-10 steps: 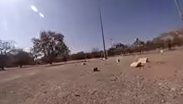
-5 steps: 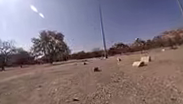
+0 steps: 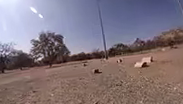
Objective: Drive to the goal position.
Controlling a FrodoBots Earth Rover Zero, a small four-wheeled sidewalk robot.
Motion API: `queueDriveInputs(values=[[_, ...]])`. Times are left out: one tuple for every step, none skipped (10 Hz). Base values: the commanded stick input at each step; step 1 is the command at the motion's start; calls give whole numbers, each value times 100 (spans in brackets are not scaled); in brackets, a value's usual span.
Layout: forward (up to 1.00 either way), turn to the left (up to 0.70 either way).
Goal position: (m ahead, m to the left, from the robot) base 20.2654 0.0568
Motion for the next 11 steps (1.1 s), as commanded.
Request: queueDriveInputs(values=[[50, 0], [50, 0], [50, 0], [50, 0], [50, 0], [50, 0], [50, 0], [50, 0], [50, 0], [50, 0], [50, 0]])
